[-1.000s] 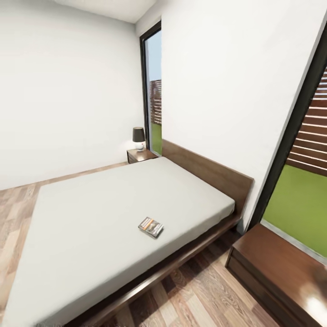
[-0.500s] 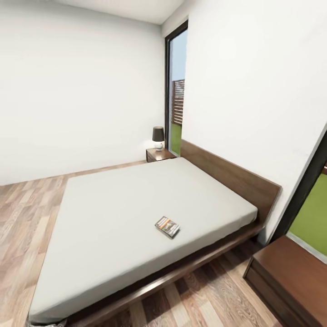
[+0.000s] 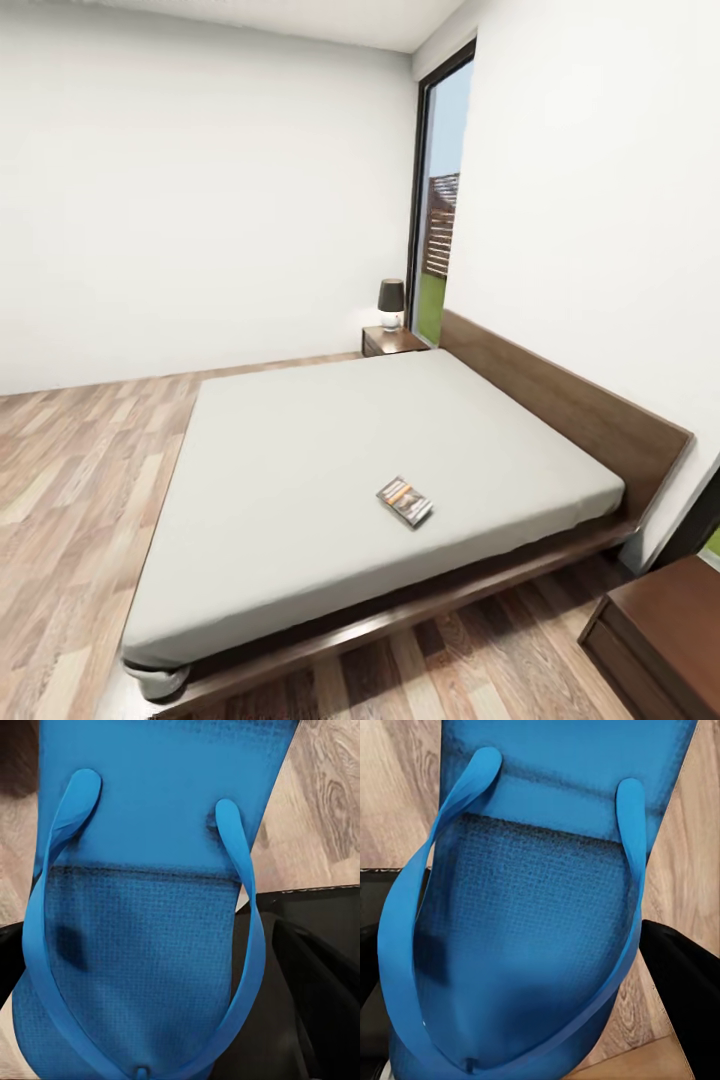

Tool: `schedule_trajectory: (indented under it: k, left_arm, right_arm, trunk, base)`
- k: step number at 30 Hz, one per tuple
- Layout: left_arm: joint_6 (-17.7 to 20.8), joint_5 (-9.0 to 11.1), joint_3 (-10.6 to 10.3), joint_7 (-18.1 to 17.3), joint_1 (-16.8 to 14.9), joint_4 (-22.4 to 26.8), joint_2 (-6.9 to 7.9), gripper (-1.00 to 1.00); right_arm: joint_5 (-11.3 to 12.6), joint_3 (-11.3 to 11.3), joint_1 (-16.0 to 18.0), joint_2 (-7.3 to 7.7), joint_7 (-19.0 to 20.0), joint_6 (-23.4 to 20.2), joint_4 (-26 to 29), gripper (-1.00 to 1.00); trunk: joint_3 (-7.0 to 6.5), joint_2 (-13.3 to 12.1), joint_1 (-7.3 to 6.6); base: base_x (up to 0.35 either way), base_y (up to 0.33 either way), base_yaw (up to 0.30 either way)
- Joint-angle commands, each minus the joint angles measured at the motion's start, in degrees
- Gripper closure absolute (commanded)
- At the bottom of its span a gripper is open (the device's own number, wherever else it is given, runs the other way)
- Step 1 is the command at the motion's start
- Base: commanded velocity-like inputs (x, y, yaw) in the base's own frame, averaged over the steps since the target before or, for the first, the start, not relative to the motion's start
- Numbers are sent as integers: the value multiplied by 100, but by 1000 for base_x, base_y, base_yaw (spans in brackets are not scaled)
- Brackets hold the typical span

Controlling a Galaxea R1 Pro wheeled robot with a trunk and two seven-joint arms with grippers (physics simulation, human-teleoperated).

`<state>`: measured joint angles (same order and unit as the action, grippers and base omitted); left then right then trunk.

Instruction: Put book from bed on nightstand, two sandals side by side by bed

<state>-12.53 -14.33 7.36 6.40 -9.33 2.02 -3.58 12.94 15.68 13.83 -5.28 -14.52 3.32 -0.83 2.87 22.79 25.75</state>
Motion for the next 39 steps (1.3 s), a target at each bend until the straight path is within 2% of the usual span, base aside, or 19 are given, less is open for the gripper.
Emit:
schedule_trajectory:
  k: [1,12,22,32,39]
  left_arm:
    - [-21,-61,47,19,-5,-9,-2,100]
    - [-15,-61,47,19,-4,-9,-4,100]
    - [-17,-61,47,19,-6,-9,-2,100]
    - [-21,-61,47,19,-6,-9,-2,100]
    - [-21,-61,47,19,-5,-9,-4,100]
  right_arm:
    - [60,47,5,-2,-10,29,-8,100]
    - [60,49,5,-2,-8,29,4,100]
    - [60,49,3,1,-8,29,6,100]
    - [60,49,4,-5,-8,29,9,100]
    - [60,49,3,-6,-7,29,20,100]
  trunk:
    - [13,13,3]
    - [13,13,3]
    - [13,13,3]
    - [13,13,3]
    - [14,13,3]
  base:
    - [-76,-41,292]
    - [-35,-20,284]
    - [-1,-1,78]
    - [-33,-70,242]
    - [-5,-10,91]
